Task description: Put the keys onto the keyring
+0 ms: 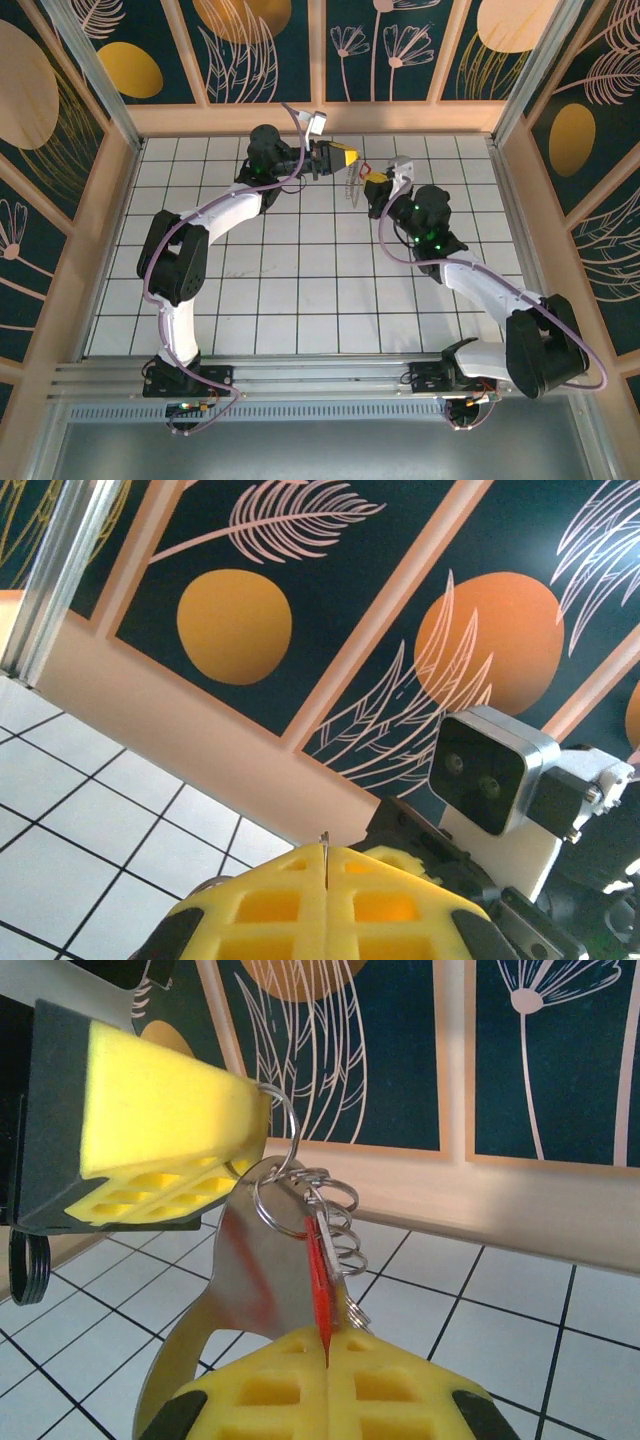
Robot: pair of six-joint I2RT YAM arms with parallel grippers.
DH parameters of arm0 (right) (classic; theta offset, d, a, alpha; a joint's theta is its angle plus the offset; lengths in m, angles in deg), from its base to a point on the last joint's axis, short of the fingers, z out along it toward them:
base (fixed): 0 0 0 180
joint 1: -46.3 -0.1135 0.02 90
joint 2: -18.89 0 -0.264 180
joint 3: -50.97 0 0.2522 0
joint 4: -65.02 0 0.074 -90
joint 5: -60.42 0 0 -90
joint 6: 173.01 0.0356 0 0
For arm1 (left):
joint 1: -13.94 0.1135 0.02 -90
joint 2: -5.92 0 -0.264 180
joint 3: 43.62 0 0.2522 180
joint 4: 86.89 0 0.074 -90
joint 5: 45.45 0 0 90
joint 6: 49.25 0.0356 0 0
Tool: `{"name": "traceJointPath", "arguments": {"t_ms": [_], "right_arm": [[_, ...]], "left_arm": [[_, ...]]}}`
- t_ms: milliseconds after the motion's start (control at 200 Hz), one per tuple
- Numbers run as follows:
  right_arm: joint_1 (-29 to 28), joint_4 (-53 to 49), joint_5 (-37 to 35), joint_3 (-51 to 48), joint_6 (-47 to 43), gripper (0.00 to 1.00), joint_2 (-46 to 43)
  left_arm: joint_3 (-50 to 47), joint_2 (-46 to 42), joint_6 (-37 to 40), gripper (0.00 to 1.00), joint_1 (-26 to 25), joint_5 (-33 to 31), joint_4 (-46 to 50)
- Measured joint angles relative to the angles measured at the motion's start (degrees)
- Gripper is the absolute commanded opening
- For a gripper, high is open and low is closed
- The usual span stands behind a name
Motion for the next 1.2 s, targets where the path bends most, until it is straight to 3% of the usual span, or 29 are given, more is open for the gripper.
{"name": "traceJointPath", "arguments": {"t_ms": [501, 1201], "right_arm": [[1.75, -0.11, 1.84, 0.13, 0.44, 0.0, -1.14], [1.95, -5.68, 3.78, 1.73, 0.17, 0.0, -1.14]], "left_arm": [[-0.28, -0.85, 1.22, 0.0, -0.61, 1.44, 0.42], [-0.83, -5.42, 20.37, 0.0, -2.71, -6.45, 17.86]]}}
